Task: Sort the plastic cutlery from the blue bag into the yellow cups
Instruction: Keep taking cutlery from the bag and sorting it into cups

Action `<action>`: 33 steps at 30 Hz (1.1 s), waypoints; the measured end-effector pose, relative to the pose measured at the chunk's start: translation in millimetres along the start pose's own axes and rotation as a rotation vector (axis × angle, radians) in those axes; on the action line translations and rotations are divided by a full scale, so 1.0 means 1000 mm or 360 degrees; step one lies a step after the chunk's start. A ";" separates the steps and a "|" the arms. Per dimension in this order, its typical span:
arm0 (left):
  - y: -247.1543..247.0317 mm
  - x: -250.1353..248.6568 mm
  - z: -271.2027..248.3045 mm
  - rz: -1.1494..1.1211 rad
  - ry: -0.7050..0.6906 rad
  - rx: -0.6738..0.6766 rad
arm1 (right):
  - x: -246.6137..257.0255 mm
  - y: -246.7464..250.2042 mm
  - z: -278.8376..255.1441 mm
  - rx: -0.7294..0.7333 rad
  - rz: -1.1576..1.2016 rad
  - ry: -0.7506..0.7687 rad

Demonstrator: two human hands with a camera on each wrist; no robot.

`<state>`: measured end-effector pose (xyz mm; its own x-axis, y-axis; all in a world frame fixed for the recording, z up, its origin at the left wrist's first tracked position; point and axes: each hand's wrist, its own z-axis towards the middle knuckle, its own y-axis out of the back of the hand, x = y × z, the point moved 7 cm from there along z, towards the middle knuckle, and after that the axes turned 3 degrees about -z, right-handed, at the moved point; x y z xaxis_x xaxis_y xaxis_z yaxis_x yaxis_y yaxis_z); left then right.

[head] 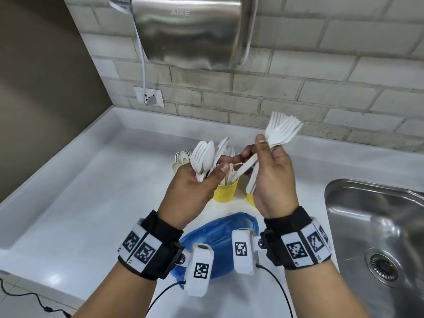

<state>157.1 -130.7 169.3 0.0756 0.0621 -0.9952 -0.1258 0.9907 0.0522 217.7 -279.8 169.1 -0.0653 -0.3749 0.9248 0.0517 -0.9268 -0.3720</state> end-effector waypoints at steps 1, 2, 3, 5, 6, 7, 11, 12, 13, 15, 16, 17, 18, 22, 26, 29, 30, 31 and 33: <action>0.004 -0.001 0.001 0.0122 -0.0062 -0.0068 | 0.008 0.002 0.000 0.0004 -0.0004 0.0057; 0.009 -0.004 0.001 0.0255 -0.0154 -0.0153 | 0.015 0.003 0.000 0.0011 -0.0029 0.0116; 0.013 -0.006 0.001 0.0386 -0.0246 -0.0230 | 0.021 0.004 -0.001 0.0034 -0.0062 0.0176; 0.017 -0.008 0.002 0.0615 -0.0396 -0.0334 | 0.031 0.002 -0.006 0.0124 -0.0144 0.0278; 0.019 -0.006 0.003 0.0710 -0.0441 -0.0374 | 0.033 -0.001 -0.009 0.0170 -0.0200 0.0308; 0.020 -0.005 0.004 0.0784 -0.0466 -0.0415 | 0.034 -0.004 -0.014 0.0211 -0.0261 0.0322; 0.018 -0.011 0.002 0.0892 -0.0581 -0.0482 | 0.029 -0.019 -0.033 0.0289 -0.0531 0.0367; 0.015 -0.013 0.001 0.0905 -0.0601 -0.0475 | 0.024 -0.022 -0.036 0.0308 -0.0558 0.0346; 0.014 -0.015 0.000 0.0909 -0.0597 -0.0465 | 0.020 -0.024 -0.037 0.0327 -0.0569 0.0317; 0.013 -0.015 0.000 0.0898 -0.0568 -0.0452 | 0.014 -0.026 -0.037 0.0362 -0.0550 0.0283; 0.013 -0.015 0.000 0.0907 -0.0565 -0.0450 | 0.013 -0.026 -0.036 0.0375 -0.0518 0.0263; 0.013 -0.015 0.000 0.0928 -0.0567 -0.0446 | 0.013 -0.025 -0.035 0.0377 -0.0484 0.0241; 0.013 -0.014 0.000 0.0948 -0.0569 -0.0440 | 0.014 -0.025 -0.034 0.0375 -0.0460 0.0228; 0.013 -0.010 0.003 0.0895 -0.0469 -0.0414 | 0.017 -0.026 -0.033 0.0384 -0.0263 0.0175; 0.013 -0.003 0.005 0.0686 -0.0333 -0.0319 | 0.026 -0.021 -0.027 0.0383 -0.0020 0.0206; 0.012 0.007 0.006 0.0659 -0.0209 -0.0196 | 0.035 -0.011 -0.020 0.0332 0.0078 0.0240; 0.014 0.012 0.006 0.0637 -0.0158 -0.0160 | 0.037 -0.007 -0.018 0.0296 0.0120 0.0242; 0.016 0.016 0.007 0.0589 -0.0105 -0.0139 | 0.039 -0.002 -0.014 0.0254 0.0178 0.0236; 0.025 0.023 0.009 0.0481 -0.0021 -0.0190 | 0.039 0.009 -0.006 0.0152 0.0329 0.0177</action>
<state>164.2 -103.8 148.6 0.0300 0.3536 -0.9349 -0.2598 0.9059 0.3343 209.7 -302.8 201.2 -0.1526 -0.5614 0.8134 0.1691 -0.8257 -0.5382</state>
